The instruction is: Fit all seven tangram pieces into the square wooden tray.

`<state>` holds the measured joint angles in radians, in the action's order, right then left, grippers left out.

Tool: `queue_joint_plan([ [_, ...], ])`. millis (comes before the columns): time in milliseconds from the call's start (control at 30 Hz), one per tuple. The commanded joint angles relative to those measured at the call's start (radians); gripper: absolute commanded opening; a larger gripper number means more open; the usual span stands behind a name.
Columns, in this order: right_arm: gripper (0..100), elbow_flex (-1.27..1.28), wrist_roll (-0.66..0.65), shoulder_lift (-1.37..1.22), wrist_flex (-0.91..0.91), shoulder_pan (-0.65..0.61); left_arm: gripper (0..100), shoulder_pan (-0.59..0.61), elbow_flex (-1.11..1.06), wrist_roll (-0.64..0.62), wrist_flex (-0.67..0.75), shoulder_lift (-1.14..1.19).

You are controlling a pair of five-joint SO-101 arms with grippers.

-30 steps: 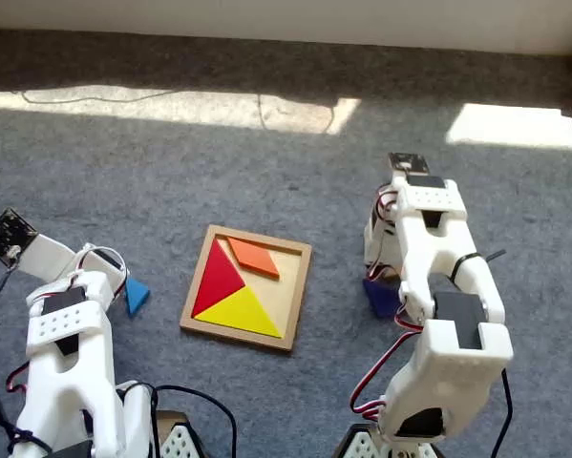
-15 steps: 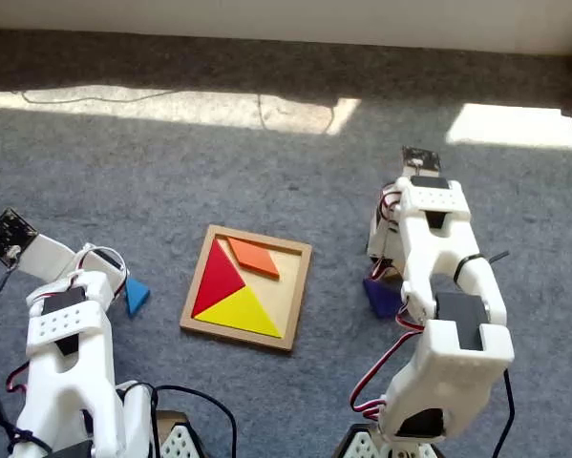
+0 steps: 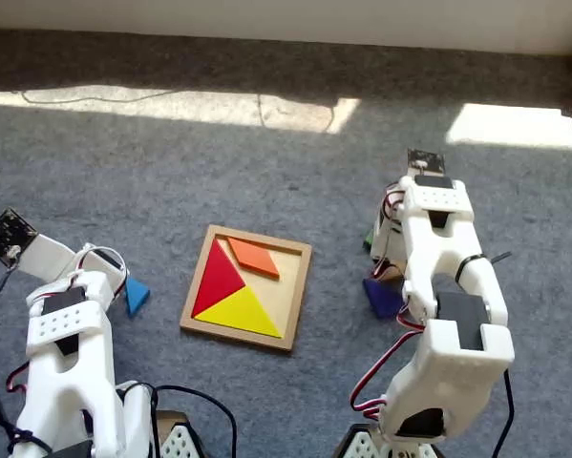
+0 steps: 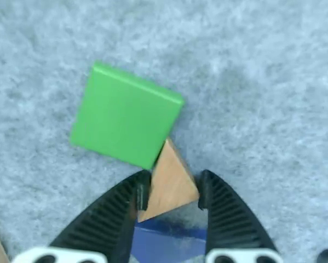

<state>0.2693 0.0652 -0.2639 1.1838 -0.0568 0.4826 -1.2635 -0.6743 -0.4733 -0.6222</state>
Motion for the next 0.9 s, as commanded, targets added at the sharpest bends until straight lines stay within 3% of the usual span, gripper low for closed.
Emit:
queue_joint_plan([
  [0, 6.6, -0.036, 0.005, 0.096, 0.031, 0.001, 11, 0.012, 0.005, 0.009, 0.015, -0.025],
  [267, 6.6, -0.033, 0.005, 0.237, 0.081, -0.010, 11, 0.012, 0.005, 0.009, 0.017, -0.025],
  [467, 6.6, -0.035, 0.009, 0.338, 0.206, -0.160, 11, 0.010, 0.005, 0.009, 0.017, -0.025],
  [867, 6.7, -0.033, 0.425, 0.346, 0.159, -0.518, 11, 0.012, 0.005, 0.009, 0.017, -0.025],
])
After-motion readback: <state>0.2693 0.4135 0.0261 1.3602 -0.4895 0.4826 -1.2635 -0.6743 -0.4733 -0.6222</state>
